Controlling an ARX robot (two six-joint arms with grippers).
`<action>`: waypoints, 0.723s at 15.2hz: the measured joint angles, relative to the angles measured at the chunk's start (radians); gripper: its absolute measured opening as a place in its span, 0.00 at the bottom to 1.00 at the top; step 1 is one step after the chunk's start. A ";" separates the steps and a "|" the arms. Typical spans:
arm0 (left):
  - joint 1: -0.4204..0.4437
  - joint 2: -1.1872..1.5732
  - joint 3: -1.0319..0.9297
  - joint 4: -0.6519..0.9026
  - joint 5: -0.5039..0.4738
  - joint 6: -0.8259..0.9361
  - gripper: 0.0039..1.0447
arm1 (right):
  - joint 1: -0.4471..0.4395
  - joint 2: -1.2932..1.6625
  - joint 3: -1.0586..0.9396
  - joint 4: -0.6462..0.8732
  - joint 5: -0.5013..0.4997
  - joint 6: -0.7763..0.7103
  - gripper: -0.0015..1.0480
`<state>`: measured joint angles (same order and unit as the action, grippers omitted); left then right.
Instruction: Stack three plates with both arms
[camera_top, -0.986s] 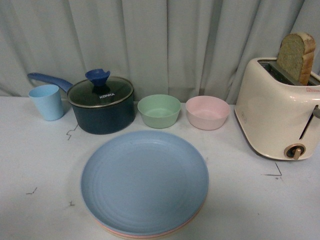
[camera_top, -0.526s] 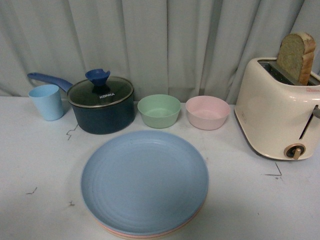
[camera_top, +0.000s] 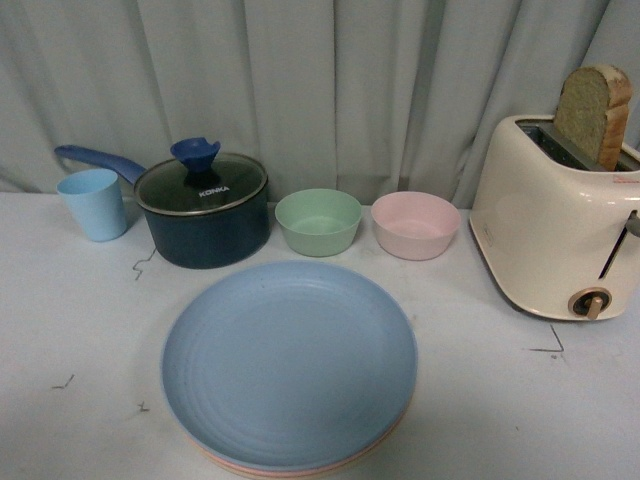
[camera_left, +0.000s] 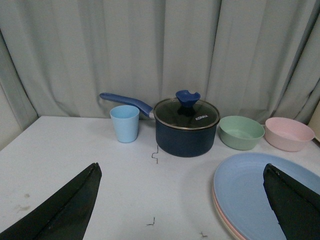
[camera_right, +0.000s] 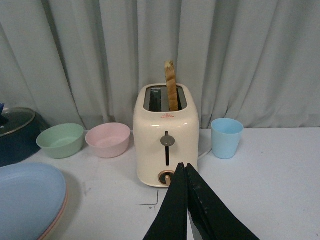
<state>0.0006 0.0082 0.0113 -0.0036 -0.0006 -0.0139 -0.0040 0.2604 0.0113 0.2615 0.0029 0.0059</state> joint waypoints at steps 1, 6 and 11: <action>0.000 0.000 0.000 0.000 0.000 0.000 0.94 | 0.000 -0.023 0.000 -0.023 0.000 0.000 0.02; 0.000 0.000 0.000 0.000 0.001 0.000 0.94 | 0.000 -0.186 0.000 -0.242 -0.003 0.000 0.02; 0.000 0.000 0.000 0.001 0.000 0.000 0.94 | 0.004 -0.256 0.000 -0.265 -0.003 0.000 0.02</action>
<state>0.0006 0.0082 0.0113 -0.0029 -0.0006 -0.0139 -0.0002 0.0044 0.0116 -0.0036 0.0002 0.0059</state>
